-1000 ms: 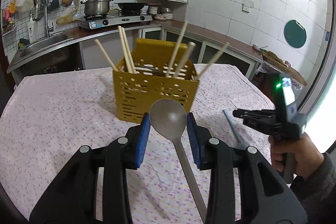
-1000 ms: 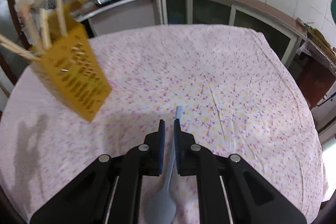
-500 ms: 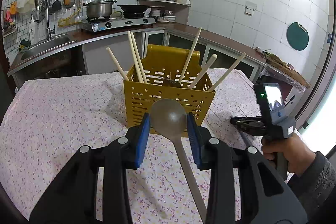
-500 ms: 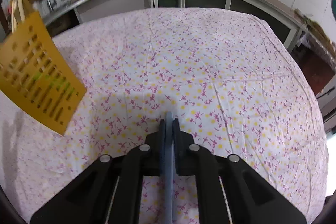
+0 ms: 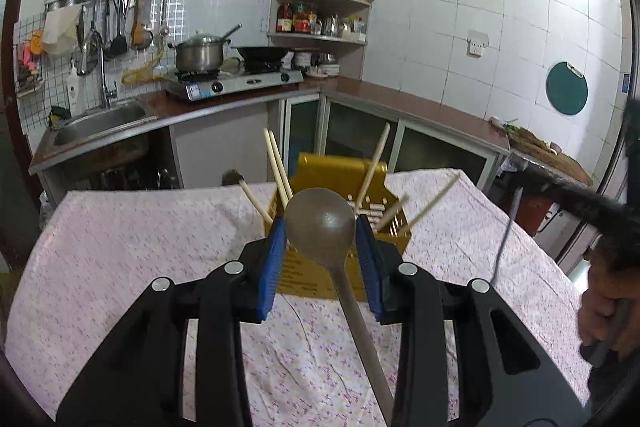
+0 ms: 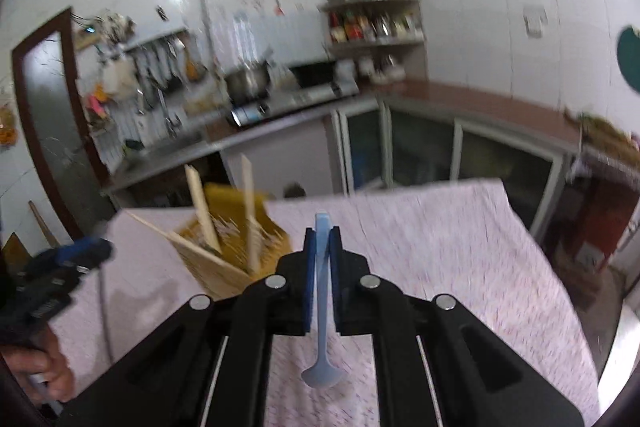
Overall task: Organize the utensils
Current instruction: 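Carry both spoons over the yellow holder, then lower both spoons into the holder and open both grippers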
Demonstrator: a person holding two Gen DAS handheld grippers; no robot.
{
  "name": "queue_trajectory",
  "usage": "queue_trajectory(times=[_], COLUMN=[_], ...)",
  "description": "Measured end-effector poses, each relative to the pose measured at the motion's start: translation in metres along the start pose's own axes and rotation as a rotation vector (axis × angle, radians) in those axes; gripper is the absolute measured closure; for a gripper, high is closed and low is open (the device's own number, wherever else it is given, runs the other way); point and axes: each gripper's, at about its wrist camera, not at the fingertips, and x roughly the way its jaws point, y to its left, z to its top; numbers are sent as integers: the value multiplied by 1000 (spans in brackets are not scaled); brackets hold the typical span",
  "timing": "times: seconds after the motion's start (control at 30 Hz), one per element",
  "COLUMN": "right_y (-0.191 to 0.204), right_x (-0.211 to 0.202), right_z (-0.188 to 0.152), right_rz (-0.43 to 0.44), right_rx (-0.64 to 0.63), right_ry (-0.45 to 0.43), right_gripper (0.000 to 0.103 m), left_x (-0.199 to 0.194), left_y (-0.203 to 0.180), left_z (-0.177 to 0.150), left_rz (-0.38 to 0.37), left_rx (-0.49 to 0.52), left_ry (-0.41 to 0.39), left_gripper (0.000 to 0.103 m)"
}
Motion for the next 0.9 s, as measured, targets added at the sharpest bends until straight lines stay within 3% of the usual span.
queue_trajectory(times=[0.23,0.5,0.9], right_y=[34,78,92], right_x=[-21,-14,60], right_z=[44,90,85], right_rz=[22,66,71], right_rx=[-47,-96,-94], right_ry=[-89,-162,-124], right_gripper=[96,96,96], left_x=[-4,25,101], left_y=[7,16,23], left_z=[40,101,120], left_rz=[27,85,155], left_rx=[25,41,66], left_ry=[-63,-133,-195], left_gripper=[69,69,69])
